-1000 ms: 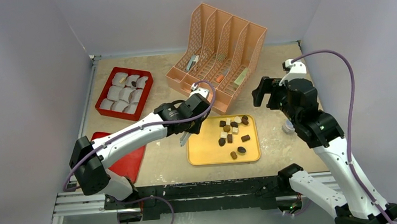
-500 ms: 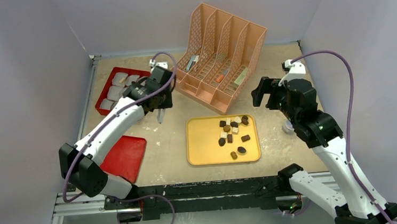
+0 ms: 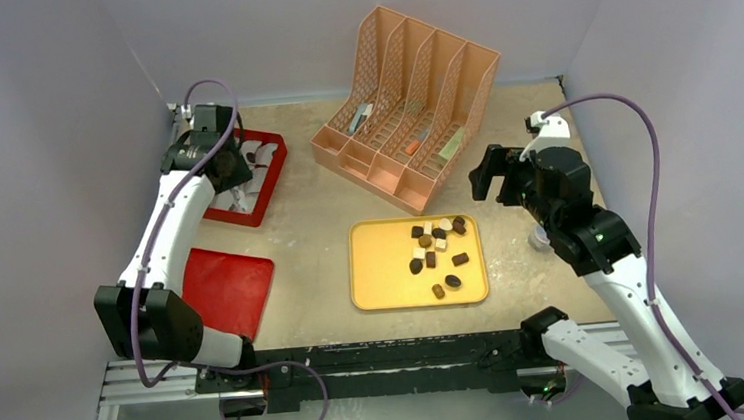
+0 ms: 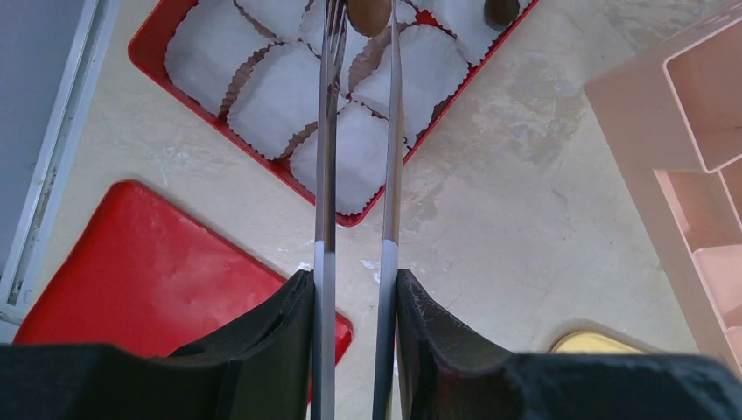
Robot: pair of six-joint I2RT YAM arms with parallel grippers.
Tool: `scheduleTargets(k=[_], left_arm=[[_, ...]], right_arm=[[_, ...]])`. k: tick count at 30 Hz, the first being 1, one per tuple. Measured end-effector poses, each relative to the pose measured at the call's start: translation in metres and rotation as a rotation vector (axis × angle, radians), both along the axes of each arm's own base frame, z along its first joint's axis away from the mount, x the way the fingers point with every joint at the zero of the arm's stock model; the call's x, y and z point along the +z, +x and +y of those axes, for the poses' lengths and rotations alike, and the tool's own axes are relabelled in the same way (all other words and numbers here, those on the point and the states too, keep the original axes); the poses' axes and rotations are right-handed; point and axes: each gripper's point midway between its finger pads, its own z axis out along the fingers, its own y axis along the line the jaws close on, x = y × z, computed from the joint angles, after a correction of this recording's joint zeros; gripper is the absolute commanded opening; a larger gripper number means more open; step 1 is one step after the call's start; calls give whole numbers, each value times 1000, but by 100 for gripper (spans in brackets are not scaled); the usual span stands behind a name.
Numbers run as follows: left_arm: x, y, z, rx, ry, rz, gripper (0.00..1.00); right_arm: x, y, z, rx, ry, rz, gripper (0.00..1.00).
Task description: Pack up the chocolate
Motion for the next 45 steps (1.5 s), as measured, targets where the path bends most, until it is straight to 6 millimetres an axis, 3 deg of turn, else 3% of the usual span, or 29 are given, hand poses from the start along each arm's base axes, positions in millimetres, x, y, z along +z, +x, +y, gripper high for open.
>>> scheduleTargets(k=[3,15,28,45], left_arm=[[-2,-1,7,14,-14,9,17],[-33,-19,-5,-34,-58,114,21],[-54,-10,-9,-44,-68,155,30],[-67,0,-13,-53,-80,161,38]], right_arm=[[-2,1,1,4,-3,8,97],[-7,5,4,9,-8,24,97],[-9,5,3,15,-23,27,97],[-8,5,3,15,-23,26,97]])
